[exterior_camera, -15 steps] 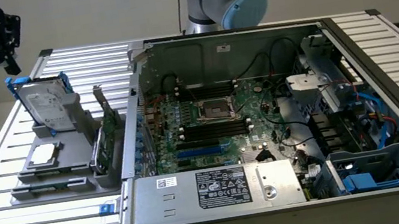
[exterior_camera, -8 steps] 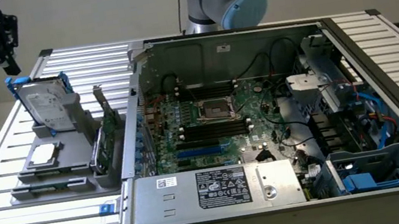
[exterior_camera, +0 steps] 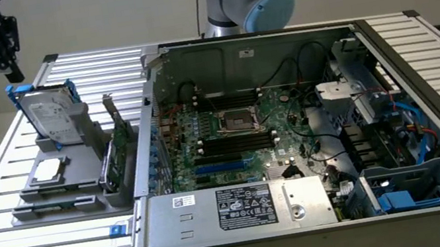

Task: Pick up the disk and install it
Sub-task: 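Pick up the disk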

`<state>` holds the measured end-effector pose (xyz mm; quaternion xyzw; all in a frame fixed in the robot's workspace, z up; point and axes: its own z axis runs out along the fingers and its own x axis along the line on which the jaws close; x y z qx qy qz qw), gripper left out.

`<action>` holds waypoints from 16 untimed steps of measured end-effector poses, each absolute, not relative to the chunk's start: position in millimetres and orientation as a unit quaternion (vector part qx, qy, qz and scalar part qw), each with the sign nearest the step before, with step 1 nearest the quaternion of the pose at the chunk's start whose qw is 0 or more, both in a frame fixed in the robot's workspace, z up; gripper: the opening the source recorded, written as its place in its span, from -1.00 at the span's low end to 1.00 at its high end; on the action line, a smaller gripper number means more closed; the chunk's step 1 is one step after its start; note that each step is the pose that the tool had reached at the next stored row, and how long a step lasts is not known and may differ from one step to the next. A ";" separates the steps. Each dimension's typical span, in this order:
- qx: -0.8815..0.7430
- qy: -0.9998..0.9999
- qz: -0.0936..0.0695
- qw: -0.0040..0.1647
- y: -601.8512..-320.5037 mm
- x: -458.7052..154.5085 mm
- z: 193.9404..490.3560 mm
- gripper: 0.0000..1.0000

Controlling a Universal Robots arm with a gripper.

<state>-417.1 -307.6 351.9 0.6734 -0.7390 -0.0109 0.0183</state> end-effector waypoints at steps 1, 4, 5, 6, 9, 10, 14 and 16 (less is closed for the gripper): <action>0.677 -0.736 -0.008 0.016 -307.2 -417.1 351.9 -0.79; 0.687 -0.727 -0.001 0.008 -305.9 -417.1 351.7 -0.79; 0.690 -0.723 -0.001 0.008 -305.3 -417.1 351.6 -0.79; 0.694 -0.720 0.000 0.007 -304.8 -417.1 351.6 -0.79; 0.707 -0.707 0.000 0.008 -302.7 -417.1 351.7 -0.79; 0.712 -0.703 0.000 0.008 -302.1 -417.1 351.7 -0.79; 0.723 -0.691 0.000 0.008 -301.0 -419.8 351.7 -0.79; 0.724 -0.690 0.000 0.008 -301.1 -421.7 351.6 -0.66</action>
